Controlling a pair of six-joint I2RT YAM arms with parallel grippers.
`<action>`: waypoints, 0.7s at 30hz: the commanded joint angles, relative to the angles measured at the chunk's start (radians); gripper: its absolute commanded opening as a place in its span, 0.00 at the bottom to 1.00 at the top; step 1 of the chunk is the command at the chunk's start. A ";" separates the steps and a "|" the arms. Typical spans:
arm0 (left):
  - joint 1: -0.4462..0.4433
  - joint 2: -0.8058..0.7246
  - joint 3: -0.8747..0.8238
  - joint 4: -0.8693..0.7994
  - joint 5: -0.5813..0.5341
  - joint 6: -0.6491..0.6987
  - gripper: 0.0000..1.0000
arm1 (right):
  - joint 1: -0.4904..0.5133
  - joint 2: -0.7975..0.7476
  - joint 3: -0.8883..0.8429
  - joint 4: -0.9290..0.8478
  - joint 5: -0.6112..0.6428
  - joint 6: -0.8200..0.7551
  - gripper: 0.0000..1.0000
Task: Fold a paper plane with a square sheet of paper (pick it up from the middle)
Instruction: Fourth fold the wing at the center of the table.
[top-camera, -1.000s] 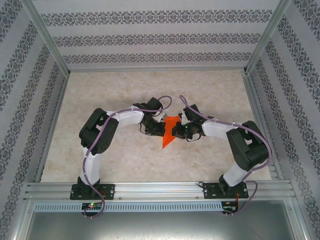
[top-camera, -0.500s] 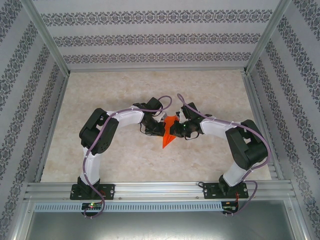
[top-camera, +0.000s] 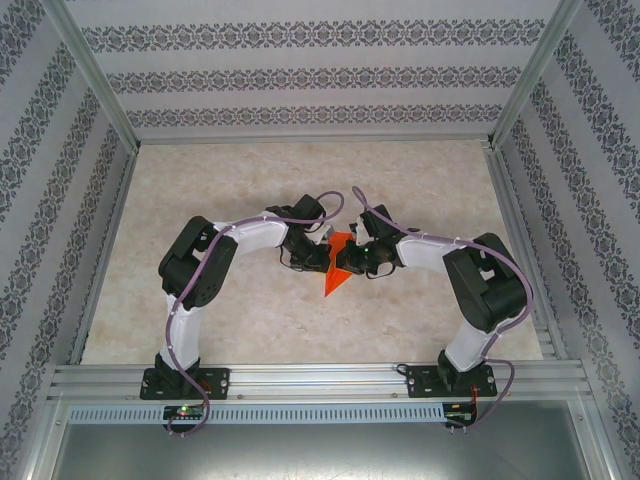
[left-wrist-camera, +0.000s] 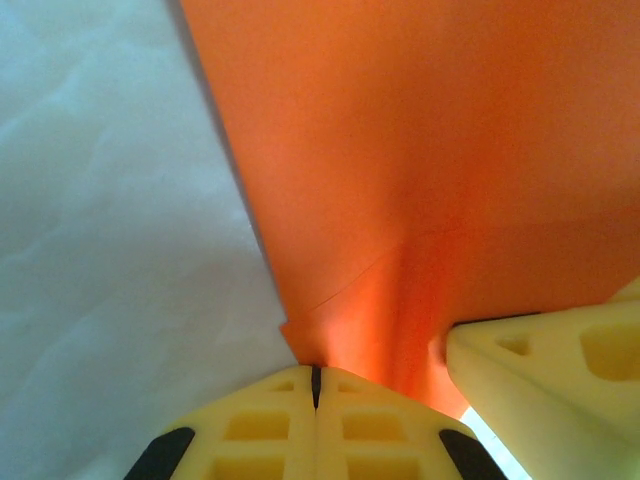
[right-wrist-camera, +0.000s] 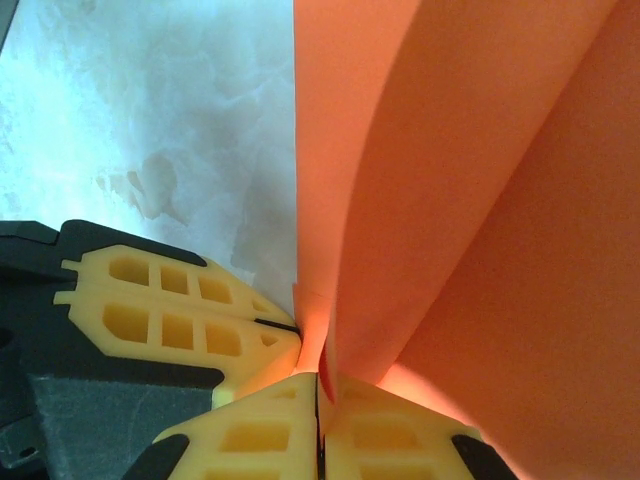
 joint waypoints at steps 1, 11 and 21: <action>0.009 0.054 -0.014 0.035 -0.041 0.022 0.06 | 0.006 0.018 0.024 0.023 -0.022 0.016 0.08; 0.010 0.052 -0.011 0.042 -0.031 0.016 0.05 | 0.006 0.043 0.030 0.040 -0.033 0.020 0.11; 0.010 0.049 -0.016 0.048 -0.026 0.014 0.05 | 0.008 0.057 0.037 0.053 -0.041 0.024 0.16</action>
